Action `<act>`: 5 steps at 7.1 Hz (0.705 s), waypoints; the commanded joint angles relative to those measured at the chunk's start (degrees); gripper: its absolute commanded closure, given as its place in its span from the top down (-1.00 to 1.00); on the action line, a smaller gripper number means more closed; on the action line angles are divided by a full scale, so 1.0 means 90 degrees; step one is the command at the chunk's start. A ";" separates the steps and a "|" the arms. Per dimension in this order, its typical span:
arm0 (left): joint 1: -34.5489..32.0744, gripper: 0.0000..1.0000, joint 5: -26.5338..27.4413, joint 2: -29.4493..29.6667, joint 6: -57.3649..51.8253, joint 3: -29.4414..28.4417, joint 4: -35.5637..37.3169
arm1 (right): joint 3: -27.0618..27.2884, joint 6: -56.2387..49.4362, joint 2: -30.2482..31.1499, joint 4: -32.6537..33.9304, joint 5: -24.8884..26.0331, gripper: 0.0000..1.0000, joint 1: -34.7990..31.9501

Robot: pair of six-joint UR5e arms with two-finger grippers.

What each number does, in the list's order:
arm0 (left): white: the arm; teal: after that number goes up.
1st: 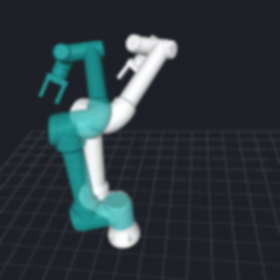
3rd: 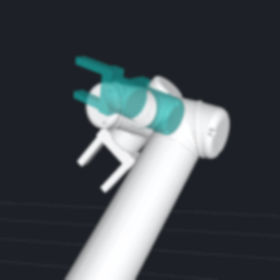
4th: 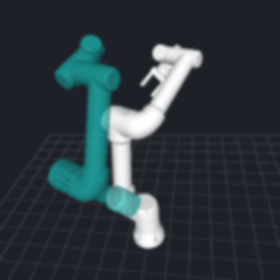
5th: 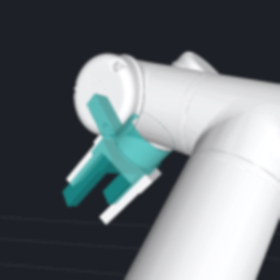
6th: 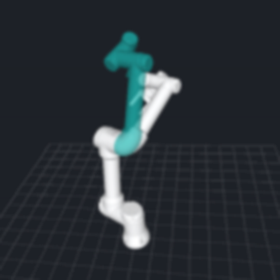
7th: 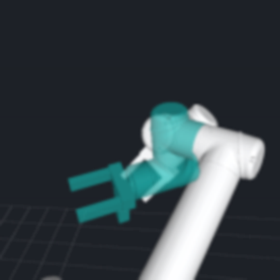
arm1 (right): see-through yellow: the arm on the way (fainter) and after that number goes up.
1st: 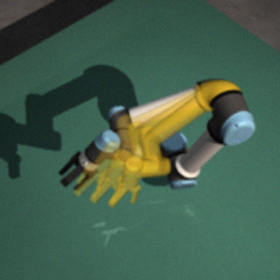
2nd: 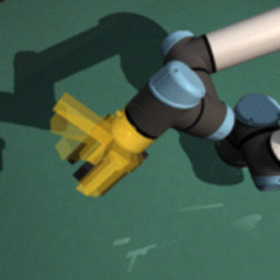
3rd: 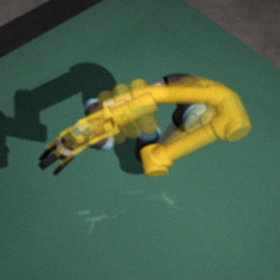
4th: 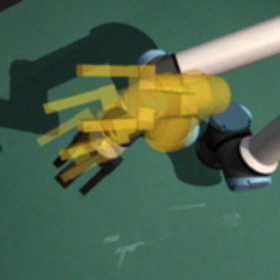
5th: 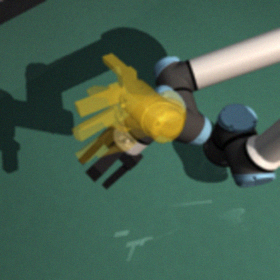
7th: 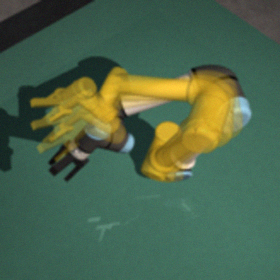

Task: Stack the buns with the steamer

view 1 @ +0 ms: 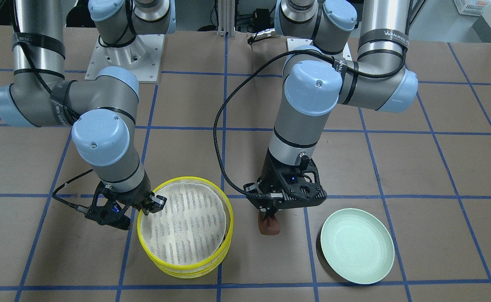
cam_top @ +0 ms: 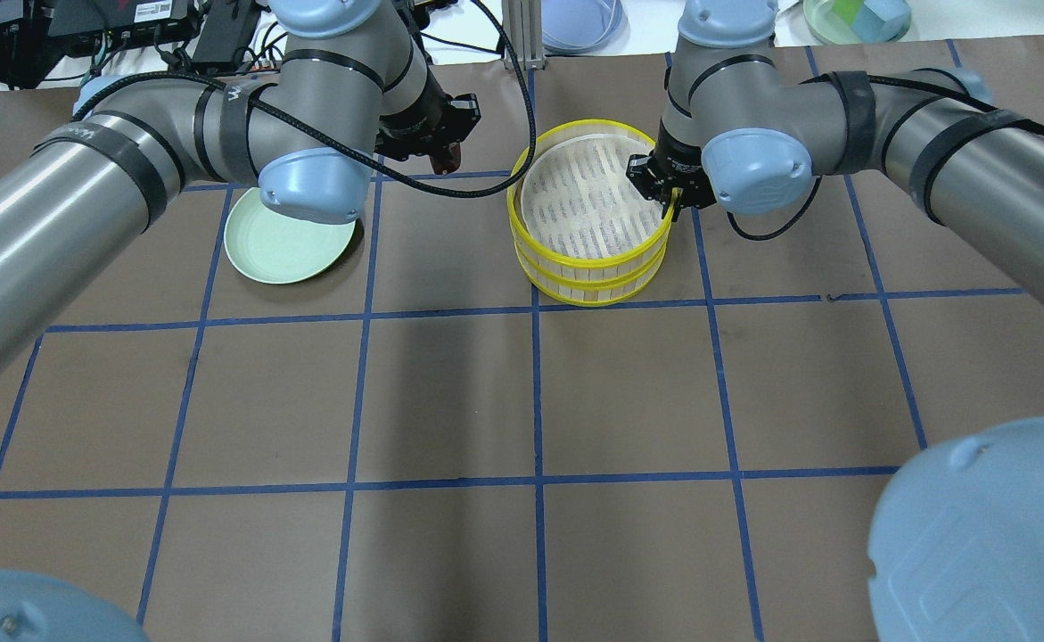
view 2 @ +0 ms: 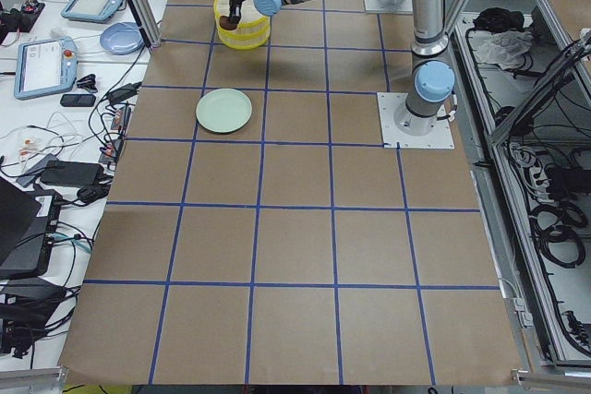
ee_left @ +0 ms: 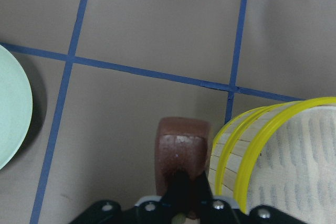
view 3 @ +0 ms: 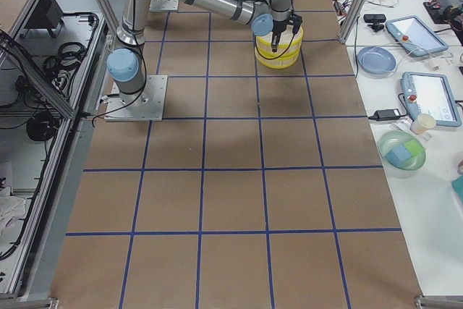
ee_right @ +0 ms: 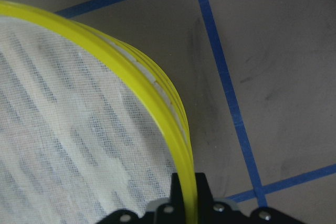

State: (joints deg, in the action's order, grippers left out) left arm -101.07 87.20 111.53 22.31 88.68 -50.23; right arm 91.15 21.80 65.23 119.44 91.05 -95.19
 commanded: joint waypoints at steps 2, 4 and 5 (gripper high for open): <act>-0.0069 -1.00 -0.0002 -0.0039 0.0118 0.0000 0.0005 | -0.0001 -0.0049 -0.0030 0.0068 0.0010 -0.47 0.0020; -0.0137 -1.00 -0.0002 -0.0107 0.0196 0.0000 -0.0004 | -0.0001 -0.0049 -0.0040 0.0127 0.0194 0.15 0.0020; -0.0137 -1.00 -0.0012 -0.0107 0.0235 0.0000 0.0005 | -0.0010 -0.0049 -0.0031 0.0147 0.0225 0.28 0.0020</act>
State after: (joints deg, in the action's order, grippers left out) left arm -102.21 87.18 110.67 24.01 88.68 -50.22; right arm 91.11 21.36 64.91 120.54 92.39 -95.01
